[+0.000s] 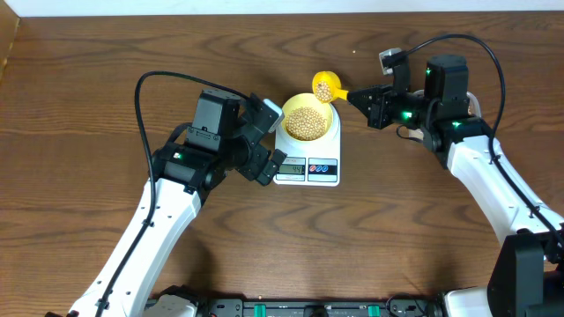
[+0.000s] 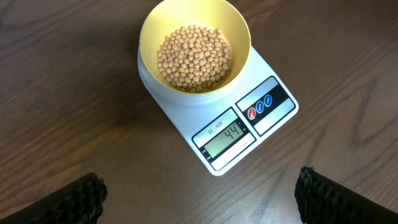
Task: Scoop item into bowl and weigh 50g on scale
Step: 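Lift the filled scoop and carry it left over the yellow bowl, then tilt the scoop slightly to trickle soybeans into the bowl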
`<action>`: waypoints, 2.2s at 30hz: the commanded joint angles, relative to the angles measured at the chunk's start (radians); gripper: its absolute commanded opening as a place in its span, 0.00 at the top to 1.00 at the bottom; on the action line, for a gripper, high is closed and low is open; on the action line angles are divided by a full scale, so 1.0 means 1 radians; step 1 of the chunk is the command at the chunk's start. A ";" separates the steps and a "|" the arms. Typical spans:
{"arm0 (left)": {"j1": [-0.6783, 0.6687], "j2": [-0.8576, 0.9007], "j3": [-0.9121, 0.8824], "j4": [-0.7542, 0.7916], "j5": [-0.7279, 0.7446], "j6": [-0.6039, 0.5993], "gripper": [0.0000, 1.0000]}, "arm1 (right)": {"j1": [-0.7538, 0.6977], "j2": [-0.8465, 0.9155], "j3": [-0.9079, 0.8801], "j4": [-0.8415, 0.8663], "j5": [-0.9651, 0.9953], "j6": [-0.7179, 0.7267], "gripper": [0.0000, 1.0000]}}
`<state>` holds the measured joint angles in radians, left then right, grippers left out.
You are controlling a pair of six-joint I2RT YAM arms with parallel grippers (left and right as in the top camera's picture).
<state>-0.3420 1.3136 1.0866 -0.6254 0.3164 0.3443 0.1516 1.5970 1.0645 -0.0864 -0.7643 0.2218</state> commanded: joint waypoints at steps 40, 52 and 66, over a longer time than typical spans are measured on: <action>0.004 -0.007 -0.003 -0.002 0.012 0.003 0.01 | 0.048 0.010 -0.003 0.008 0.000 -0.109 0.99; 0.004 -0.007 -0.003 -0.002 0.012 0.003 0.01 | 0.064 0.010 -0.003 0.008 0.003 -0.134 0.99; 0.004 -0.007 -0.003 -0.002 0.012 0.003 0.01 | 0.065 0.010 -0.003 0.008 0.003 -0.238 0.99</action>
<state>-0.3420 1.3136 1.0866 -0.6254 0.3164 0.3443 0.2119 1.5970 1.0645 -0.0837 -0.7612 0.0277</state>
